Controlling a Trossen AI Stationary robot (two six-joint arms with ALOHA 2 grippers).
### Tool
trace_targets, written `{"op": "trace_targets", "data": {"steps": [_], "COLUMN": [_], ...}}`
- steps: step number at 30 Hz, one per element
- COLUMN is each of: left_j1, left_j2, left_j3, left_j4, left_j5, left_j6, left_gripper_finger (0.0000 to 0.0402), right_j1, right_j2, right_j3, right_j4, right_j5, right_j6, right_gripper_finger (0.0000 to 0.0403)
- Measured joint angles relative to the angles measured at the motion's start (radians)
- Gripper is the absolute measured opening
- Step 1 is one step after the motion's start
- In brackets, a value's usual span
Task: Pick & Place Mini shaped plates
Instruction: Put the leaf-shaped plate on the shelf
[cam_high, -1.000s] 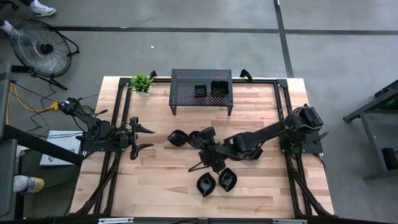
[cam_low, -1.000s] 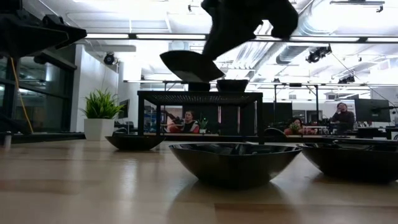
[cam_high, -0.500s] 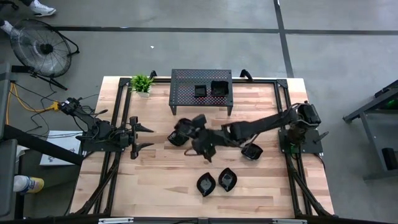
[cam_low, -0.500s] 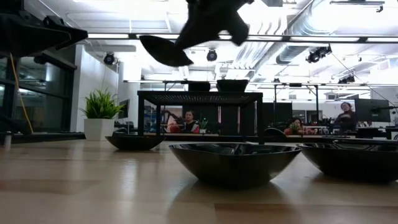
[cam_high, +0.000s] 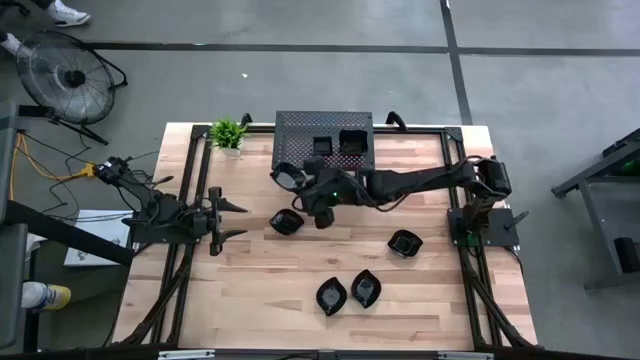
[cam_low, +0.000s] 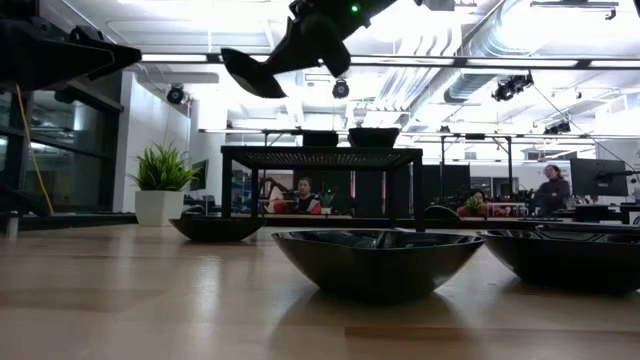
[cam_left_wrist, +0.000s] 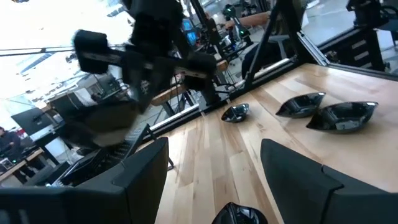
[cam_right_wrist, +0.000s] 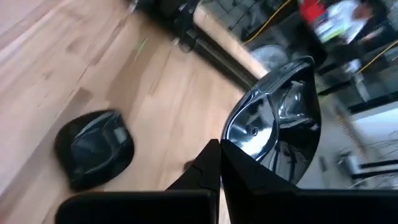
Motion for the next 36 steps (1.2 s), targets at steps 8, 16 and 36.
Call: {"op": "trace_targets", "data": {"steps": [8, 16, 36], "left_j1": [0.000, 0.000, 0.001], "left_j2": [0.034, 0.150, 0.708], "left_j3": [0.002, 0.046, 0.266], "left_j4": [0.013, 0.043, 0.222], "left_j5": [-0.083, -0.046, -0.059], "left_j6": [-0.041, 0.088, 0.733], "left_gripper_finger": [0.0250, 0.0250, 0.0215], "right_j1": [0.074, 0.153, 0.169], "right_j2": [0.003, 0.003, 0.003], "right_j3": [-0.001, -0.001, -0.001], "right_j4": [-0.288, -0.366, -0.372], "right_j5": [0.025, -0.047, -0.172], "right_j6": [0.157, 0.274, 0.287], "right_gripper_finger": [0.0000, 0.0000, 0.0000]}}
